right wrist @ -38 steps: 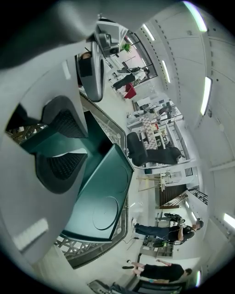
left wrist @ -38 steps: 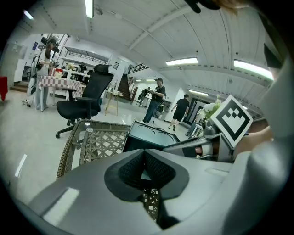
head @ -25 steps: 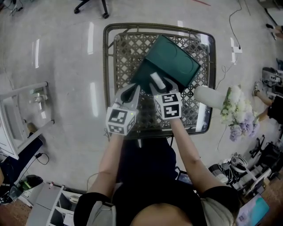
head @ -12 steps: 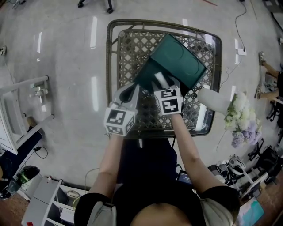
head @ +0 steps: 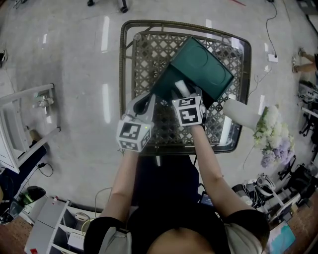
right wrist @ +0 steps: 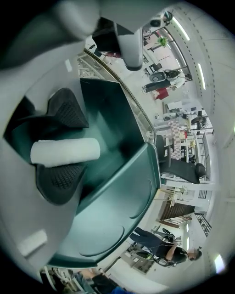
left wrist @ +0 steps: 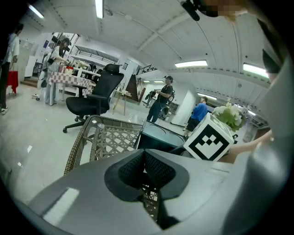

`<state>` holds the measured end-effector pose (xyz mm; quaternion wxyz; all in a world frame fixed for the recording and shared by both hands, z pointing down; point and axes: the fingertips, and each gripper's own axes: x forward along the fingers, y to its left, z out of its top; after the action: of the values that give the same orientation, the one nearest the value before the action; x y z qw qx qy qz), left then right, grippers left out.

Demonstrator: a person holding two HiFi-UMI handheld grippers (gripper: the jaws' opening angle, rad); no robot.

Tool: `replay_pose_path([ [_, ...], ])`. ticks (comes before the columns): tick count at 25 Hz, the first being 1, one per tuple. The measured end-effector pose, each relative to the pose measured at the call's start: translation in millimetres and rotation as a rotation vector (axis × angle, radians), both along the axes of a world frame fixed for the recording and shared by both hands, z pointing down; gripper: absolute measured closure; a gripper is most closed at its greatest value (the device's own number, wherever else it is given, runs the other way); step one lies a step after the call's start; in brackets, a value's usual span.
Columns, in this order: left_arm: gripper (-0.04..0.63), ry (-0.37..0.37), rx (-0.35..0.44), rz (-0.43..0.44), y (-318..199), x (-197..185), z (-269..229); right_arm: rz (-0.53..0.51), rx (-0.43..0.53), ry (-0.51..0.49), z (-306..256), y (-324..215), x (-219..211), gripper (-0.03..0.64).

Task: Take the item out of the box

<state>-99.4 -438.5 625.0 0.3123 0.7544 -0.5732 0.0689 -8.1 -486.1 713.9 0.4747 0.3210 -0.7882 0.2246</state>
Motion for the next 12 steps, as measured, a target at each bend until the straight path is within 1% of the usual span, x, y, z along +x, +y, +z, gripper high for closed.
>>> replay_pose_path([
  [8, 0.589, 0.01, 0.004, -0.006, 3.1, -0.3, -1.1, -0.002, -0.001, 0.023, 0.7, 1.1, 0.1, 0.376],
  [10, 0.589, 0.011, 0.002, -0.007, 4.8, -1.3, -0.6, -0.006, -0.001, 0.022, 0.2, 1.4, -0.7, 0.387],
  [12, 0.589, 0.013, -0.002, -0.009, 6.6, -2.1, 0.0, -0.006, -0.003, 0.02, -0.8, 2.3, -2.6, 0.415],
])
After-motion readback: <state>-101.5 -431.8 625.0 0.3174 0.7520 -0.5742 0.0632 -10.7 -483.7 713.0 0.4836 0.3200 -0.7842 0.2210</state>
